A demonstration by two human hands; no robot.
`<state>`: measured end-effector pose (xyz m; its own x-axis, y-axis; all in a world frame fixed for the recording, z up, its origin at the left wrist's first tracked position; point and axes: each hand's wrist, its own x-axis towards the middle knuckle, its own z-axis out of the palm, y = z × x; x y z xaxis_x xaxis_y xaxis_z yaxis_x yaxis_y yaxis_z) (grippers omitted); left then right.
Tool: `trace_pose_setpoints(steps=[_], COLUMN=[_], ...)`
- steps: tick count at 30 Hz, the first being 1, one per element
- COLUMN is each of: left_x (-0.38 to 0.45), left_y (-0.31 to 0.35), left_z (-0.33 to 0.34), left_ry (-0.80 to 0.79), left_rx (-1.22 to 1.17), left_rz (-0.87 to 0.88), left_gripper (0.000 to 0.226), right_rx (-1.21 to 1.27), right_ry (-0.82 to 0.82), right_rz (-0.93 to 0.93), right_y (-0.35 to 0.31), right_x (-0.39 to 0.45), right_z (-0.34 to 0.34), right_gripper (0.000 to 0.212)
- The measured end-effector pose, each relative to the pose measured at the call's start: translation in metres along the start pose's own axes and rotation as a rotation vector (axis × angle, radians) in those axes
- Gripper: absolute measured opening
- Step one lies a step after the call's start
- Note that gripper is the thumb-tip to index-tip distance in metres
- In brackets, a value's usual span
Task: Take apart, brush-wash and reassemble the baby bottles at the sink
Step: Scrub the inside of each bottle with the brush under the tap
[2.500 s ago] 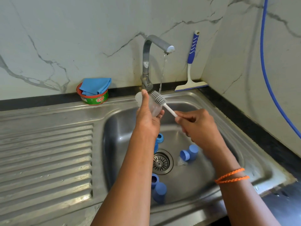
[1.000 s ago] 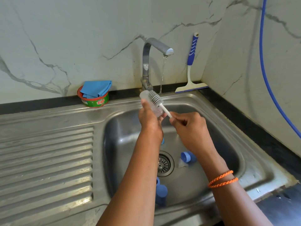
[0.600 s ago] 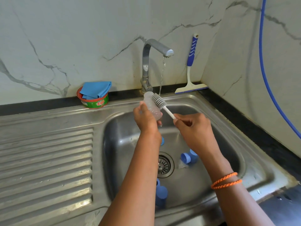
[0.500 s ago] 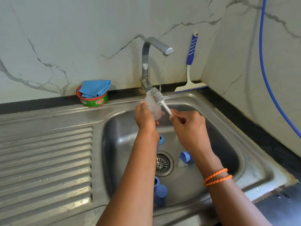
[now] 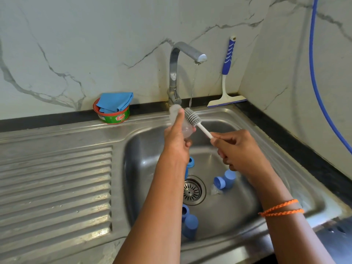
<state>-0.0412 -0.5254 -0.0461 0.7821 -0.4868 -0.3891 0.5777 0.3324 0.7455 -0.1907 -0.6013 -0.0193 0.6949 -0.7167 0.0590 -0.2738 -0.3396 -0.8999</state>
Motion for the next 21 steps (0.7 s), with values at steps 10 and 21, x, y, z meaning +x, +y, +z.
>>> trace_pose_setpoints(steps=[10, 21], left_x=[0.000, -0.003], left_y=[-0.001, 0.007], left_z=[-0.002, -0.009], left_ry=[-0.102, -0.030], left_rx=[0.063, -0.200], left_rz=[-0.012, -0.042], left_gripper=[0.052, 0.036], right_rx=[-0.185, -0.258], right_ry=[0.257, 0.177], right_rz=[-0.225, -0.264], right_y=[0.005, 0.010], right_x=[0.009, 0.009], right_z=[0.021, 0.019], right_gripper=[0.021, 0.026])
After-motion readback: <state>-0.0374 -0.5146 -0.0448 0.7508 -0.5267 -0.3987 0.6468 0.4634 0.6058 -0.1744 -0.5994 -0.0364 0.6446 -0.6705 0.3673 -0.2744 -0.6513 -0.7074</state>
